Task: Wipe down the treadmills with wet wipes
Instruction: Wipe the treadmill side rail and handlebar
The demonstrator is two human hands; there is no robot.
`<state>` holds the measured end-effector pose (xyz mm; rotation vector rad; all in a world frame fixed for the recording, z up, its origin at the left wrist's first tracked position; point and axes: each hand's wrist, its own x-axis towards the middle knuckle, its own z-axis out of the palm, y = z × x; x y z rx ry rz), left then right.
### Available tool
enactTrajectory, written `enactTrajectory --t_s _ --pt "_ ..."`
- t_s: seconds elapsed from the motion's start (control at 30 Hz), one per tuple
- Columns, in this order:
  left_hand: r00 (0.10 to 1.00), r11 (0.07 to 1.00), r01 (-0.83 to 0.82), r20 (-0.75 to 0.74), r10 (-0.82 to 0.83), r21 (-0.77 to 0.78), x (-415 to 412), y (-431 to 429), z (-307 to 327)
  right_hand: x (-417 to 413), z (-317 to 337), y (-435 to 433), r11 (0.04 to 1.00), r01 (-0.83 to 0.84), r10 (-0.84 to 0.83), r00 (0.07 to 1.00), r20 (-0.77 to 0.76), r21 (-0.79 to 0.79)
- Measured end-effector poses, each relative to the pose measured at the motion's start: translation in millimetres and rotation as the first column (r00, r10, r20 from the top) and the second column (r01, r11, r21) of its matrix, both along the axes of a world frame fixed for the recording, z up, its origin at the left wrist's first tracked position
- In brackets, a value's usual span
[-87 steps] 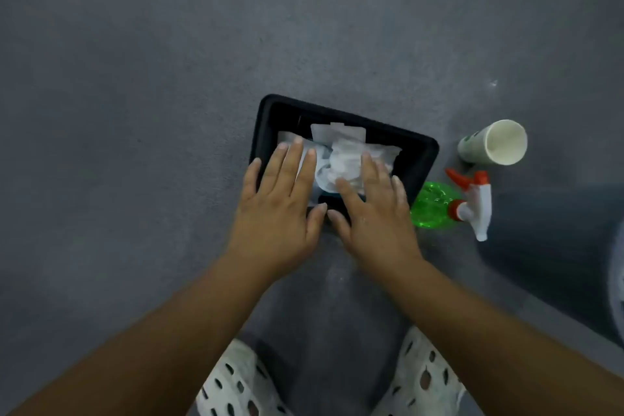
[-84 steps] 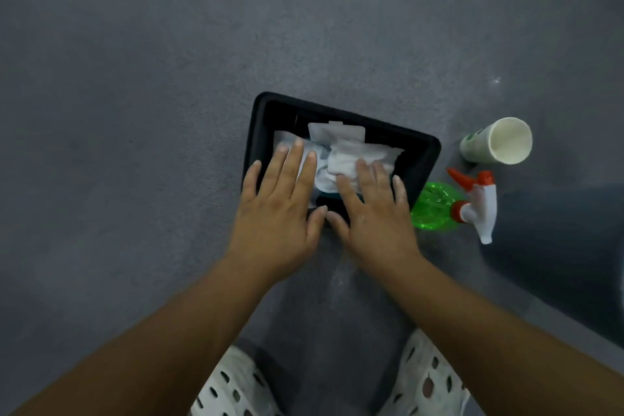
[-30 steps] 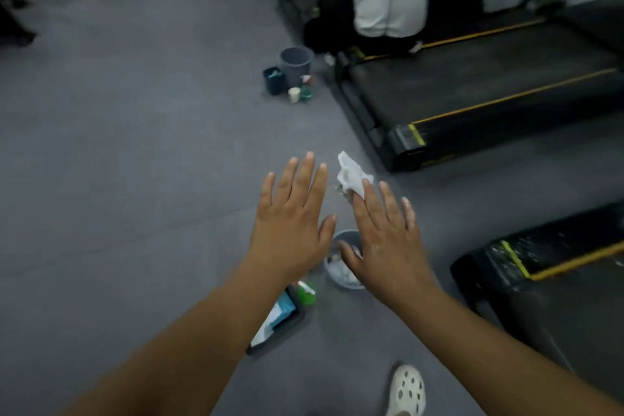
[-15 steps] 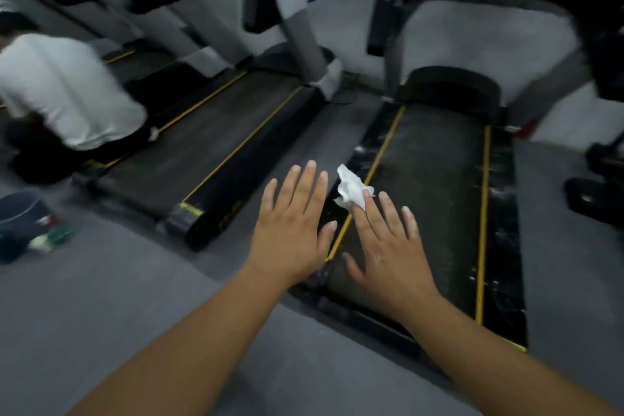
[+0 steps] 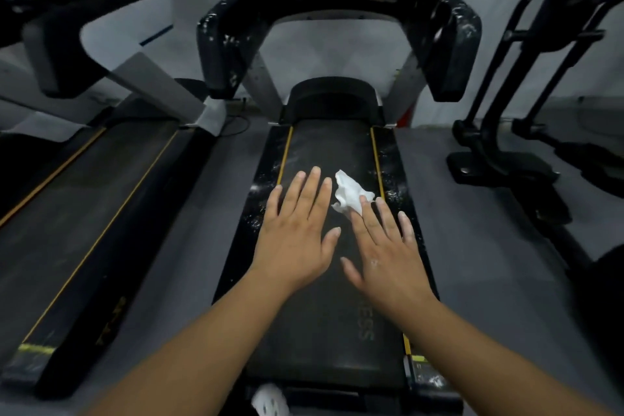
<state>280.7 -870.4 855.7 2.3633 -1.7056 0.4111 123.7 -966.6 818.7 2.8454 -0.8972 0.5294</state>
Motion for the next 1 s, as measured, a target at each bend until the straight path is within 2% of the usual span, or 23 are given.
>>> enactTrajectory --t_s 0.2,0.3,0.43,0.63,0.83,1.0 --pt "0.996 0.997 0.080 -0.030 -0.080 0.016 72.8 -117.5 -38.3 59.1 -32.0 -102.1 0.995 0.095 -0.095 0.995 -0.026 -0.009" --pt "0.989 0.991 0.136 -0.055 -0.135 0.015 124.3 -186.1 -39.9 105.3 -23.2 -164.7 0.984 0.177 -0.176 0.983 -0.059 0.005" --pt "0.971 0.975 0.221 -0.104 -0.217 0.027 194.8 -269.0 14.2 168.0 31.8 -236.9 0.966 0.258 -0.254 0.962 -0.097 0.025" --pt "0.938 0.939 0.339 -0.094 -0.333 0.062 253.1 -354.4 126.1 214.5 146.6 -308.8 0.921 0.385 -0.384 0.923 -0.030 0.053" --pt "0.862 0.859 0.507 -0.063 -0.504 0.074 233.8 -439.4 212.8 187.6 227.1 -366.0 0.845 0.531 -0.533 0.845 0.032 0.064" --pt "0.797 0.789 0.603 -0.035 -0.604 0.119 197.9 -507.2 228.8 157.0 243.5 -413.3 0.777 0.628 -0.630 0.774 0.058 0.056"
